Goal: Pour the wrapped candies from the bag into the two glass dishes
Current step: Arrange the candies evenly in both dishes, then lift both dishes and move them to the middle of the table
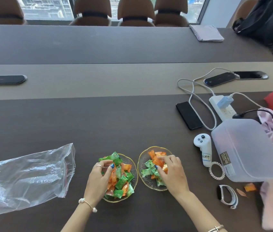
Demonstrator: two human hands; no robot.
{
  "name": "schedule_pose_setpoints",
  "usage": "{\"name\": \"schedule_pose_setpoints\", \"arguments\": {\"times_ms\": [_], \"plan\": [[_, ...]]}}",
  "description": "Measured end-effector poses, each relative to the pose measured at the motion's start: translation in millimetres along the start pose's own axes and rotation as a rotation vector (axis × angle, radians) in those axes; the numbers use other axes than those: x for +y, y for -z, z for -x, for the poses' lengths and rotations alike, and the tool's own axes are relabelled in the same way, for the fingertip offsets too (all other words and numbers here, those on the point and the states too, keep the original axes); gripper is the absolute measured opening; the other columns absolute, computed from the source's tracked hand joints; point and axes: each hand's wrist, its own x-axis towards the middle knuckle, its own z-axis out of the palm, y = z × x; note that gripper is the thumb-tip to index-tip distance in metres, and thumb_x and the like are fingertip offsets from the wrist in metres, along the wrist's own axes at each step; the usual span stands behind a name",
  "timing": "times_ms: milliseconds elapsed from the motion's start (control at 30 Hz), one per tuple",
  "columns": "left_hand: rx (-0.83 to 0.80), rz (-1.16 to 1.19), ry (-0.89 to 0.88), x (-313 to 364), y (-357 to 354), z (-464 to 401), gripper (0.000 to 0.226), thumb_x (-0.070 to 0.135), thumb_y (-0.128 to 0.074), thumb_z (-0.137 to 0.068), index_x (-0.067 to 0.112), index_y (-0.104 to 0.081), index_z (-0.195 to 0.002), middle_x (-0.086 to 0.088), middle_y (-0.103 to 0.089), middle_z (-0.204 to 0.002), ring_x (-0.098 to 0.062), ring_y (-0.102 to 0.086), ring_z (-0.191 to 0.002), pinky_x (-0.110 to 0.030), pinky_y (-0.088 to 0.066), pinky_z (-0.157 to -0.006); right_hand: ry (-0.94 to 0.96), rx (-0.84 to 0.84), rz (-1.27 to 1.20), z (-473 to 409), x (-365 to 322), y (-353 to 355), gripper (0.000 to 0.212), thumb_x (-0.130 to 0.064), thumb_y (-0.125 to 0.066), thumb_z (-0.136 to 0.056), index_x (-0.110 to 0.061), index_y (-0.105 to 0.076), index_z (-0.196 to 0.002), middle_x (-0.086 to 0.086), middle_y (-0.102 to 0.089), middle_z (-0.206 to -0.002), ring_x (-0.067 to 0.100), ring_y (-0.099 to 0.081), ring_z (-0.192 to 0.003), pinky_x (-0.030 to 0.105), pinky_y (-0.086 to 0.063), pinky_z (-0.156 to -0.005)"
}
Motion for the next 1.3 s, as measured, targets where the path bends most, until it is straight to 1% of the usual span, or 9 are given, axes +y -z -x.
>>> {"name": "schedule_pose_setpoints", "arguments": {"times_ms": [167, 333, 500, 733, 933, 1033, 1133, 1233, 1300], "plan": [[-0.025, -0.006, -0.001, 4.1, -0.8, 3.4, 0.016, 0.019, -0.052, -0.090, 0.023, -0.062, -0.102, 0.007, -0.062, -0.101, -0.001, -0.058, -0.095, -0.008, -0.041, -0.069, -0.065, -0.060, 0.101, 15.2, 3.2, -11.0, 0.045, -0.031, -0.065, -0.079, -0.028, -0.052, -0.122, -0.002, -0.053, -0.116, 0.021, -0.041, -0.114, 0.033, -0.039, -0.096], [0.043, -0.007, 0.011, -6.0, 9.9, 7.1, 0.014, 0.019, -0.054, -0.088, 0.023, -0.062, -0.099, 0.006, -0.061, -0.100, -0.009, -0.059, -0.096, -0.027, -0.046, -0.081, -0.250, 0.130, -0.181, 18.0, 7.3, -1.8, 0.042, -0.023, -0.068, -0.077, -0.025, -0.054, -0.117, 0.001, -0.050, -0.116, 0.022, -0.036, -0.112, 0.036, -0.034, -0.096], [0.154, -0.107, 0.081, -32.3, 16.5, 8.7, 0.019, 0.012, -0.056, -0.084, 0.022, -0.060, -0.100, -0.002, -0.057, -0.099, -0.026, -0.053, -0.102, -0.041, -0.044, -0.093, -0.368, 0.078, -0.291, 21.4, 24.5, -3.1, 0.040, -0.015, -0.062, -0.082, -0.022, -0.051, -0.120, 0.006, -0.046, -0.117, 0.027, -0.044, -0.113, 0.041, -0.040, -0.098], [0.153, -0.122, 0.136, -33.8, 11.0, 9.2, 0.038, 0.004, -0.057, -0.081, 0.016, -0.052, -0.117, -0.006, -0.042, -0.106, -0.022, -0.053, -0.090, -0.033, -0.043, -0.088, -0.443, 0.050, -0.273, 17.1, 27.5, -1.7, 0.043, -0.004, -0.051, -0.082, -0.019, -0.047, -0.122, 0.011, -0.043, -0.119, 0.028, -0.057, -0.097, 0.037, -0.046, -0.089], [0.047, -0.144, 0.266, -42.5, 13.1, 0.6, 0.032, 0.005, -0.051, -0.084, 0.010, -0.055, -0.115, -0.008, -0.062, -0.103, -0.027, -0.058, -0.097, -0.031, -0.041, -0.081, -0.487, 0.035, -0.320, 14.8, 32.9, -7.1, 0.051, -0.003, -0.055, -0.080, -0.014, -0.046, -0.128, 0.014, -0.055, -0.118, 0.029, -0.057, -0.100, 0.044, -0.048, -0.092], [0.059, -0.100, 0.291, -41.2, 13.5, -0.6, 0.026, 0.006, -0.049, -0.084, 0.011, -0.060, -0.108, -0.005, -0.065, -0.095, -0.027, -0.061, -0.093, -0.036, -0.048, -0.081, -0.581, 0.028, -0.517, 11.4, 35.3, -8.3, 0.045, 0.002, -0.055, -0.079, -0.017, -0.053, -0.120, 0.012, -0.062, -0.114, 0.022, -0.062, -0.090, 0.044, -0.058, -0.078], [0.092, 0.023, 0.315, -44.8, 15.8, -6.9, 0.023, 0.009, -0.052, -0.081, 0.021, -0.061, -0.099, -0.003, -0.067, -0.090, -0.028, -0.065, -0.089, -0.046, -0.054, -0.079, -0.622, 0.070, -0.731, 4.6, 30.4, -8.0, 0.041, 0.007, -0.055, -0.080, -0.017, -0.054, -0.113, 0.010, -0.061, -0.106, 0.012, -0.061, -0.083, 0.026, -0.059, -0.055], [0.138, 0.161, 0.338, -51.3, 20.5, -25.9, 0.022, 0.017, -0.055, -0.071, 0.031, -0.063, -0.086, -0.003, -0.069, -0.090, -0.030, -0.067, -0.091, -0.056, -0.054, -0.078, -0.598, 0.114, -0.828, -11.3, 18.3, -4.3, 0.039, 0.008, -0.057, -0.080, -0.017, -0.055, -0.109, 0.009, -0.059, -0.104, 0.012, -0.060, -0.085, 0.021, -0.057, -0.051], [0.178, 0.272, 0.329, -27.9, 27.4, -38.9, 0.024, 0.005, -0.054, -0.077, 0.022, -0.062, -0.092, -0.006, -0.066, -0.091, -0.028, -0.065, -0.090, -0.049, -0.059, -0.071, -0.555, 0.140, -0.854, -30.7, 6.2, -0.2, 0.039, 0.007, -0.058, -0.078, -0.016, -0.056, -0.110, 0.007, -0.059, -0.102, 0.018, -0.061, -0.091, 0.022, -0.057, -0.052]]}}
